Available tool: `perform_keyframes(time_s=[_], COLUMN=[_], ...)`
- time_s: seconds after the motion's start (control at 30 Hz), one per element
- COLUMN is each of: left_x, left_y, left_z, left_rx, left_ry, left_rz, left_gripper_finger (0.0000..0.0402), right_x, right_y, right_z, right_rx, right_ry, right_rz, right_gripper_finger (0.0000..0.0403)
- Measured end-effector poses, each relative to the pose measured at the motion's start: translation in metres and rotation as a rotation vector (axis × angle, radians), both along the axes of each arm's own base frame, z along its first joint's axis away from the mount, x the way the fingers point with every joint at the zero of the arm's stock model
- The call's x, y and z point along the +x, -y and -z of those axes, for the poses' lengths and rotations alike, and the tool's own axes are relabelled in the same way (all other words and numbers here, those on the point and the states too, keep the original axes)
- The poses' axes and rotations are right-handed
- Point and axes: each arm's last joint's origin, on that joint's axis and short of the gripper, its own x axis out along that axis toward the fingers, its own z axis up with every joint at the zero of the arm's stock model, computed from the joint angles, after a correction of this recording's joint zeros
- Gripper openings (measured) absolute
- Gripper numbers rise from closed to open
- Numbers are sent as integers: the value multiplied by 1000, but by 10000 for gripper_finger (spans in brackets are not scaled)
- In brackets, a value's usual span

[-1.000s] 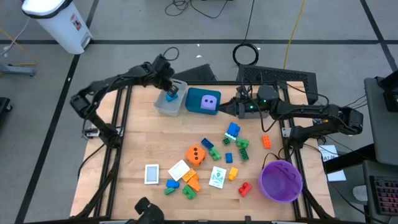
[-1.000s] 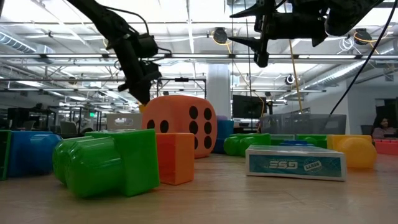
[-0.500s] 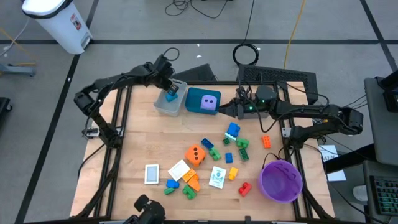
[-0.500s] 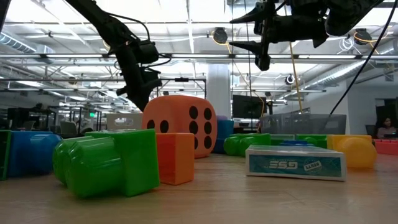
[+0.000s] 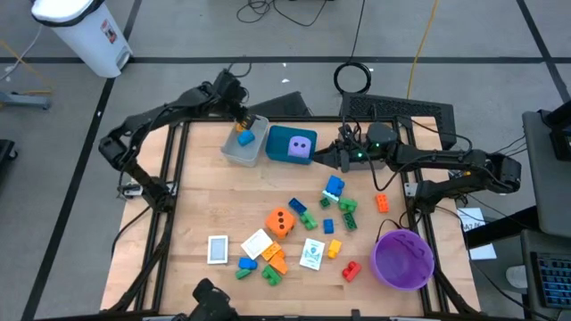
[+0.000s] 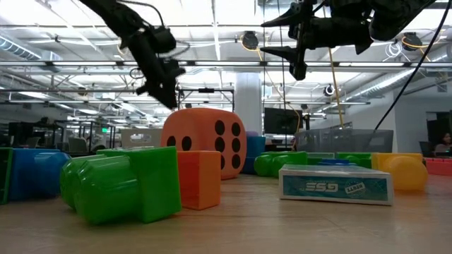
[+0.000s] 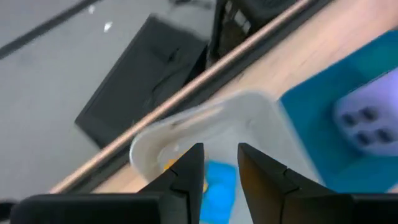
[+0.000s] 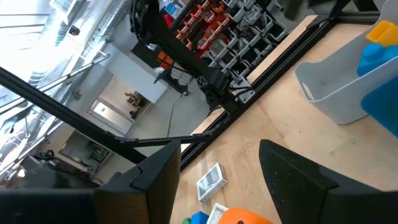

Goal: Pick & Place Toys
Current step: Put the orange game piece into the gray bin

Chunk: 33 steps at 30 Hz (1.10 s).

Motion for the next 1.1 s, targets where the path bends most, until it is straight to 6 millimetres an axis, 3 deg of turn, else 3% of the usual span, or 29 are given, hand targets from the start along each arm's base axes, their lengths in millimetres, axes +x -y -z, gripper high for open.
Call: perform_keyframes(time_s=[0.17,0.4,0.7,0.93,1.1], left_x=[-8,-21,-17,-1,8], left_y=[16,51,95,120,135], left_z=[-36,-75,-96,-96,-98], left_rx=[11,-28,-63,-78,-41], left_ry=[149,354,442,437,427], left_rz=[94,308,504,605,634], left_gripper_finger=[108,108,108,108,108], right_x=[0,0,6,16,3], right_y=[0,-6,-27,-41,-48], right_z=[0,0,-7,-59,-101], right_rx=[0,29,33,-120,-240], right_ry=[0,-1,-8,-73,-344], right_rz=[-7,-151,-249,-290,-178], right_gripper_finger=[210,210,210,210,210])
